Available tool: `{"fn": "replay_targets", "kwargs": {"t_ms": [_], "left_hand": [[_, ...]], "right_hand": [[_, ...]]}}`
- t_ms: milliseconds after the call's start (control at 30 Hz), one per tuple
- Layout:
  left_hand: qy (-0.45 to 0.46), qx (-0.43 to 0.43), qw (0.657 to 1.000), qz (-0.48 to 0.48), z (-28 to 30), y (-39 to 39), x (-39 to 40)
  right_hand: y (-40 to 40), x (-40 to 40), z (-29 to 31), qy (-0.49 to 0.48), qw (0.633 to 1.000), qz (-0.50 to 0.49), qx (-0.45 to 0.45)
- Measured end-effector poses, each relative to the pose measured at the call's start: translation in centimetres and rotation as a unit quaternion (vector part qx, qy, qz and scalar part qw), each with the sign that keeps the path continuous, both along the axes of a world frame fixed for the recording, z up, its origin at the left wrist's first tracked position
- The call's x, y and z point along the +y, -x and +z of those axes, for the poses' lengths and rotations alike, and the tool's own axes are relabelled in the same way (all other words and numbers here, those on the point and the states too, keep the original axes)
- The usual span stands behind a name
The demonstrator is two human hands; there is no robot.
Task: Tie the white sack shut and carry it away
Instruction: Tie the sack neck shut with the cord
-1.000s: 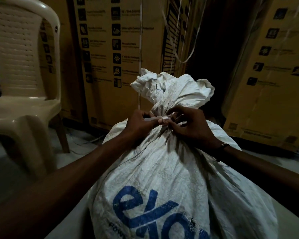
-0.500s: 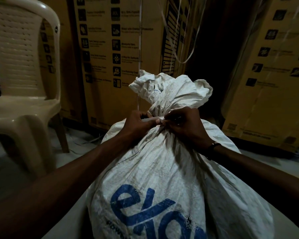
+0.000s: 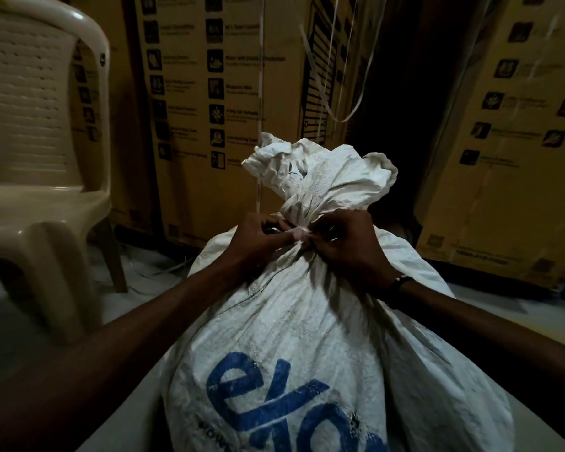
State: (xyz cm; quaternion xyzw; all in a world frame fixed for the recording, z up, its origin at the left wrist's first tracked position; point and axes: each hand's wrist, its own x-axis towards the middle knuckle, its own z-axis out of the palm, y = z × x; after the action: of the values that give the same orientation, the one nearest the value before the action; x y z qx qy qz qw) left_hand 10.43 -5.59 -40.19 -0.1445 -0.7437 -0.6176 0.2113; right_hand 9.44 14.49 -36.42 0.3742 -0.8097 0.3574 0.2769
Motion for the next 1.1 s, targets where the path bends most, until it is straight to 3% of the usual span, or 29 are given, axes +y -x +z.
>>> {"fn": "replay_targets", "kwargs": {"t_ms": [133, 267, 600, 833, 1100], "left_hand": [[-0.044, -0.104, 0.993, -0.016, 1.2, 0.7, -0.8], [0.085, -0.005, 0.996, -0.029, 2.1, 0.5, -1.8], [0.148, 0.085, 0.984, -0.046, 1.2, 1.2, -1.1], [0.26, 0.136, 0.956, 0.005, 1.0, 2.2, -1.4], [0.199, 0.079, 0.977, 0.004, 0.9, 1.3, -1.5]], "right_hand": [[0.6, -0.1, -0.3, -0.018, 1.0, -0.003, 0.025], [0.9, 0.0, -0.6, -0.005, 1.0, -0.001, 0.029], [1.3, 0.1, -1.1, 0.029, 0.999, 0.007, 0.044], [1.5, 0.0, -1.1, 0.027, 0.999, 0.01, 0.045], [1.3, -0.2, -0.8, 0.006, 0.999, -0.003, 0.053]]}}
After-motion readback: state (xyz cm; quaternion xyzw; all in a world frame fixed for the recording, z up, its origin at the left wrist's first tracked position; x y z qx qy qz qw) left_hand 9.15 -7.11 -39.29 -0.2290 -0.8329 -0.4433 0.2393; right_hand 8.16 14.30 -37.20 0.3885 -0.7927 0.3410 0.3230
